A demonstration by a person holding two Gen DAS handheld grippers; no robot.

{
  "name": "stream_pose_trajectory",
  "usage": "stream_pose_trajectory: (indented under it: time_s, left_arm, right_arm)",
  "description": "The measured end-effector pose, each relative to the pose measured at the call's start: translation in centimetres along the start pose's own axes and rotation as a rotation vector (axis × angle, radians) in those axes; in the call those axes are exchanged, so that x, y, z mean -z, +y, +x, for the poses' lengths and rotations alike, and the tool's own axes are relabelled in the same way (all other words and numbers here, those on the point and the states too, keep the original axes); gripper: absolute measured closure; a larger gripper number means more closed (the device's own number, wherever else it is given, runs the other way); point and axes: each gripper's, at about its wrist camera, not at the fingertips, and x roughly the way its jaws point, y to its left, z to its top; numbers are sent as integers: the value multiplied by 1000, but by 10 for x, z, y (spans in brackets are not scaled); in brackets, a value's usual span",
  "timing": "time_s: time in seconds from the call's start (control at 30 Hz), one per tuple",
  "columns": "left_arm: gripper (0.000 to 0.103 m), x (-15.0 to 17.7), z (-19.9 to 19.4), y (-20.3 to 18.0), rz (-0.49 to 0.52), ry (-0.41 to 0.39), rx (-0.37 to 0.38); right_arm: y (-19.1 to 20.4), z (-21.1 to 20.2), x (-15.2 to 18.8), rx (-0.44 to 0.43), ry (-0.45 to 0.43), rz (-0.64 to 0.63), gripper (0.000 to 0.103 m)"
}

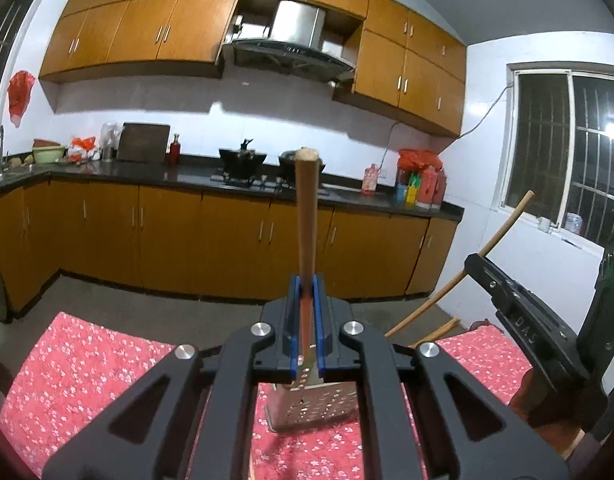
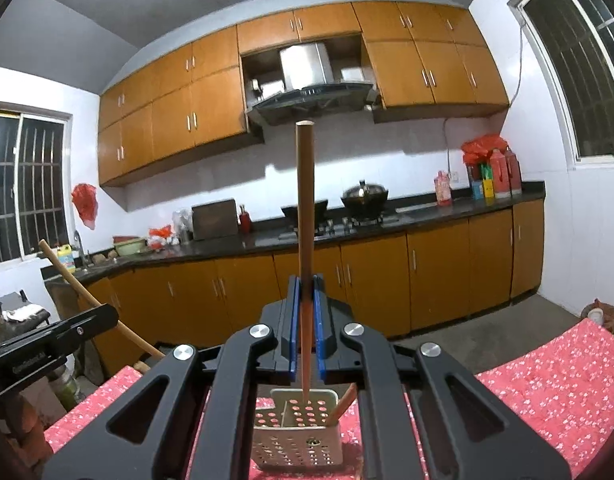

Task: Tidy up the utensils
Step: 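Lift both held chopsticks upright and carry them over the beige holder, then open both tools to drop the chopsticks into the holder, then lower both tools to the table and grasp one chopstick each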

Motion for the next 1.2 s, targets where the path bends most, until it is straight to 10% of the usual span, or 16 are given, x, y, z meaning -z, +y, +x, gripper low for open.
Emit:
stream_pose_trajectory:
  time_s: [0.5,0.63,1.2]
  left_arm:
    - [95,27,42,12,-17,98,3]
    - [93,22,38,17,-28,84,0]
    - [63,23,-31,50,-81,-2,-73]
  right_arm:
    - [1,30,26,3,162,17,95]
    - [0,26,22,-5,155,26,56]
    - [-31,-31,14,129,100,32,29]
